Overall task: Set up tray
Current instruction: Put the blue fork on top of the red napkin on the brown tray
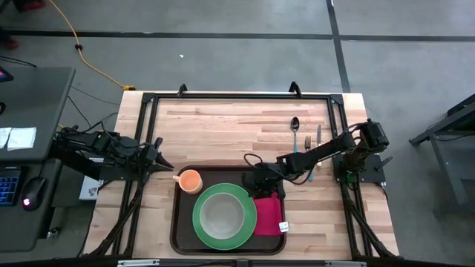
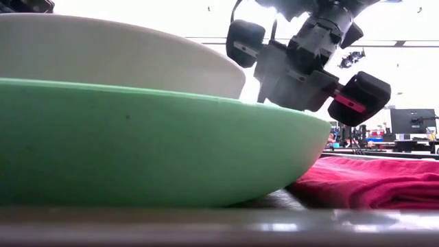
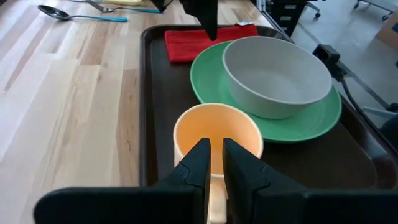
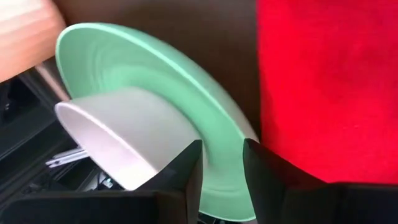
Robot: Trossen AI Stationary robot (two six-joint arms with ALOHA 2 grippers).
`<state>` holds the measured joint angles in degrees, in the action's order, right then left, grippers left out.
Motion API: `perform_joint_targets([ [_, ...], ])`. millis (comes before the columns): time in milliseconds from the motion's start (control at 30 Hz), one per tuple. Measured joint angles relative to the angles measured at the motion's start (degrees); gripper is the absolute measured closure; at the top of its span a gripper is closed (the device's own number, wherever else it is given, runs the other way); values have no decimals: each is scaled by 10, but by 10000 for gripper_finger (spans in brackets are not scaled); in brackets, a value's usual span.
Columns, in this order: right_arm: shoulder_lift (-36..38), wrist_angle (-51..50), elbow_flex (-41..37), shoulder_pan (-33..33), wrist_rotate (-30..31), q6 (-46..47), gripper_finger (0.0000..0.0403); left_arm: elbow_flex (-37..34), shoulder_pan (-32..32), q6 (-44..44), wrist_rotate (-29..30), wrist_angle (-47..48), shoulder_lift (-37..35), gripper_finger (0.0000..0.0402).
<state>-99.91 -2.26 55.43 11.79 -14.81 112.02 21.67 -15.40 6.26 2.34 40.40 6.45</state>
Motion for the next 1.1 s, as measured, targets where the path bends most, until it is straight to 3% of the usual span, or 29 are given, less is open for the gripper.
perform_joint_targets([
  [500, 8, 4, 0, 2, -52, -2, 316, 0, 0, 0, -20, 0, 0, 328],
  [767, 48, -10, 0, 2, -31, -4, 316, 0, 0, 0, -20, 0, 0, 328],
  [900, 74, -40, 0, 2, -19, -14, 316, 0, 0, 0, -20, 0, 0, 328],
  [1100, 128, -163, 0, 3, -16, -29, 316, 0, 0, 0, -20, 0, 0, 328],
])
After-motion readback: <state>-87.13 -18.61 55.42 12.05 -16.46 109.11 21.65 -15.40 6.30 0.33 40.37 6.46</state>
